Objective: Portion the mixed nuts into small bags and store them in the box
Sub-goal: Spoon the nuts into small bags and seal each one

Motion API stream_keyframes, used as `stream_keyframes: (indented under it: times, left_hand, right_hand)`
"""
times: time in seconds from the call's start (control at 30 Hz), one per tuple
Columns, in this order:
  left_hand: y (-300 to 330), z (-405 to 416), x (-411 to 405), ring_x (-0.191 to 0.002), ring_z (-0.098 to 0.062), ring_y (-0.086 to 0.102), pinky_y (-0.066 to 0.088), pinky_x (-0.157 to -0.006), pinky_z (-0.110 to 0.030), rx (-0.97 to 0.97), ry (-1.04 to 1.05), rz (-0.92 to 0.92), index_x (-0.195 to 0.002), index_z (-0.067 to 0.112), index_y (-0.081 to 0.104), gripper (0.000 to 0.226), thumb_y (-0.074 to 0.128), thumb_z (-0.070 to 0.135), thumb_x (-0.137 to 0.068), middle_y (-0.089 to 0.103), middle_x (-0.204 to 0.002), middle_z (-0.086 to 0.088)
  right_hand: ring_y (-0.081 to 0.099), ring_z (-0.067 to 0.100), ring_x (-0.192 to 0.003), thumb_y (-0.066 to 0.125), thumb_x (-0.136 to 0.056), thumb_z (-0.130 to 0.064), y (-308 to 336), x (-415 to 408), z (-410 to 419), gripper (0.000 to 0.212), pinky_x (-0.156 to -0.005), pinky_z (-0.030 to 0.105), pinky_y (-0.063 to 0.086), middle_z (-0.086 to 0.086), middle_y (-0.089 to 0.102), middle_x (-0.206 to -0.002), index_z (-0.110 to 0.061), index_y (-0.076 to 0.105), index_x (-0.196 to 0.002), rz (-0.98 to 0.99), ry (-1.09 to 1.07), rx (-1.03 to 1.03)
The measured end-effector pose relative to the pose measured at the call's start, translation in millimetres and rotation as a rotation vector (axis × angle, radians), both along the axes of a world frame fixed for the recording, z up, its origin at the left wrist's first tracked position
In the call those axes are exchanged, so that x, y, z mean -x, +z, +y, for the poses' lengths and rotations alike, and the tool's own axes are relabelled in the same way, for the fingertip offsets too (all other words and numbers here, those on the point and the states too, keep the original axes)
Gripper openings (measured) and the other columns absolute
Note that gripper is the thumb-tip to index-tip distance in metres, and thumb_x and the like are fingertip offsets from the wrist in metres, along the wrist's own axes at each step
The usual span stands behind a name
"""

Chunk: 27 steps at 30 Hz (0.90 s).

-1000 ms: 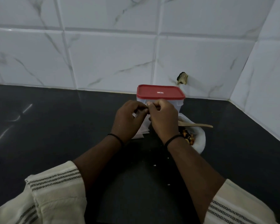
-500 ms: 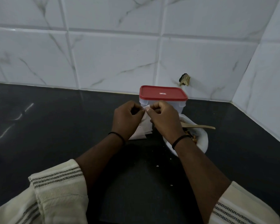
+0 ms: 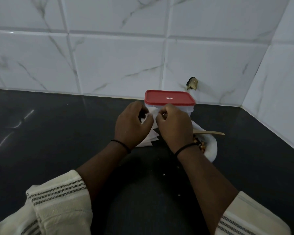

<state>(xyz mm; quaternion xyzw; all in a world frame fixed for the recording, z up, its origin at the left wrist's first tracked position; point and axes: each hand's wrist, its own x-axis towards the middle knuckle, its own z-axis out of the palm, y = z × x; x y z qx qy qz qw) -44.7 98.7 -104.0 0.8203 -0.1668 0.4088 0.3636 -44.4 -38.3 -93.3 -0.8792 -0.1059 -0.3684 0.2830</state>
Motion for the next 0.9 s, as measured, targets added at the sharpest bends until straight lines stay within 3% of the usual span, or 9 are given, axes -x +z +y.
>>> stream_keyframes:
  times: [0.07,0.17,0.27,0.33,0.4,0.5,0.57,0.77,0.9]
  left_hand:
    - [-2,6,-5,-0.091,-0.008,0.05,0.045,-0.08,-0.024,-0.039,-0.131,0.01,-0.106,0.016,0.058,0.032,0.06,0.032,-0.079,0.053,-0.101,0.007]
    - [-4,20,-12,-0.129,-0.012,0.041,0.036,-0.107,-0.042,-0.153,-0.193,0.1,-0.14,0.021,0.043,0.074,0.062,0.038,-0.07,0.044,-0.141,0.008]
    - [-7,22,-15,-0.143,-0.013,0.027,0.021,-0.115,-0.034,-0.331,-0.159,0.113,-0.151,0.022,0.028,0.099,0.071,0.049,-0.066,0.029,-0.157,0.005]
    - [-9,18,-16,-0.143,-0.015,0.029,0.021,-0.115,-0.033,-0.386,-0.116,0.096,-0.151,0.02,0.029,0.101,0.072,0.055,-0.067,0.032,-0.156,0.002]
    - [-10,14,-17,-0.135,-0.017,0.04,0.027,-0.113,-0.033,-0.335,-0.089,0.085,-0.145,0.019,0.04,0.089,0.076,0.051,-0.07,0.045,-0.147,0.0]
    - [-9,13,-16,-0.112,-0.014,0.055,0.043,-0.097,-0.031,-0.218,-0.108,0.043,-0.129,0.015,0.055,0.062,0.08,0.036,-0.076,0.06,-0.125,-0.001]
    - [-8,13,-15,-0.102,-0.014,0.056,0.044,-0.087,-0.027,-0.193,-0.125,0.043,-0.123,0.014,0.057,0.053,0.079,0.029,-0.077,0.061,-0.118,-0.001]
    - [-16,11,-19,-0.096,-0.014,0.054,0.05,-0.083,-0.035,-0.236,-0.105,0.078,-0.119,0.019,0.055,0.051,0.076,0.037,-0.077,0.056,-0.112,0.0]
    - [-18,7,-20,-0.099,-0.011,0.052,0.047,-0.085,-0.03,-0.189,-0.113,0.11,-0.12,0.022,0.053,0.058,0.072,0.053,-0.075,0.054,-0.113,0.004]
  right_hand:
    - [0.063,0.012,-0.069,0.062,-0.094,-0.02,-1,-2,-2,0.006,-0.064,0.026,0.054,-0.001,0.068,-0.079,-0.015,0.066,-0.092,0.016,0.026,-0.09]
    - [0.06,0.008,-0.066,0.063,-0.094,-0.019,1,-5,-8,0.006,-0.061,0.015,0.048,-0.003,0.068,-0.078,-0.016,0.067,-0.091,0.066,0.053,-0.164]
    - [0.062,0.006,-0.067,0.067,-0.091,-0.022,3,-6,-10,0.008,-0.063,0.018,0.051,-0.006,0.069,-0.076,-0.015,0.07,-0.088,0.088,0.123,-0.19]
    - [0.065,0.007,-0.066,0.07,-0.089,-0.023,4,-5,-9,0.01,-0.065,0.028,0.057,-0.006,0.07,-0.074,-0.014,0.071,-0.085,0.108,0.189,-0.21]
    - [0.066,0.008,-0.066,0.072,-0.088,-0.022,5,-4,-7,0.009,-0.067,0.033,0.059,-0.005,0.07,-0.072,-0.014,0.072,-0.084,0.126,0.224,-0.211]
    - [0.067,0.008,-0.067,0.071,-0.089,-0.026,6,-3,-9,0.013,-0.069,0.036,0.06,-0.005,0.07,-0.072,-0.014,0.073,-0.084,0.155,0.265,-0.211]
    - [0.066,0.008,-0.066,0.065,-0.094,-0.031,8,-3,-11,0.021,-0.07,0.037,0.06,-0.004,0.07,-0.071,-0.014,0.073,-0.084,0.167,0.28,-0.233]
    - [0.059,0.0,-0.05,0.054,-0.101,-0.037,16,1,-25,0.036,-0.056,0.03,0.053,-0.006,0.066,-0.064,-0.013,0.072,-0.082,0.171,0.182,-0.281]
    - [0.067,0.019,-0.065,0.054,-0.098,-0.037,29,-1,-65,0.036,-0.068,0.04,0.058,0.005,0.07,-0.071,-0.013,0.071,-0.078,0.241,0.055,-0.06]
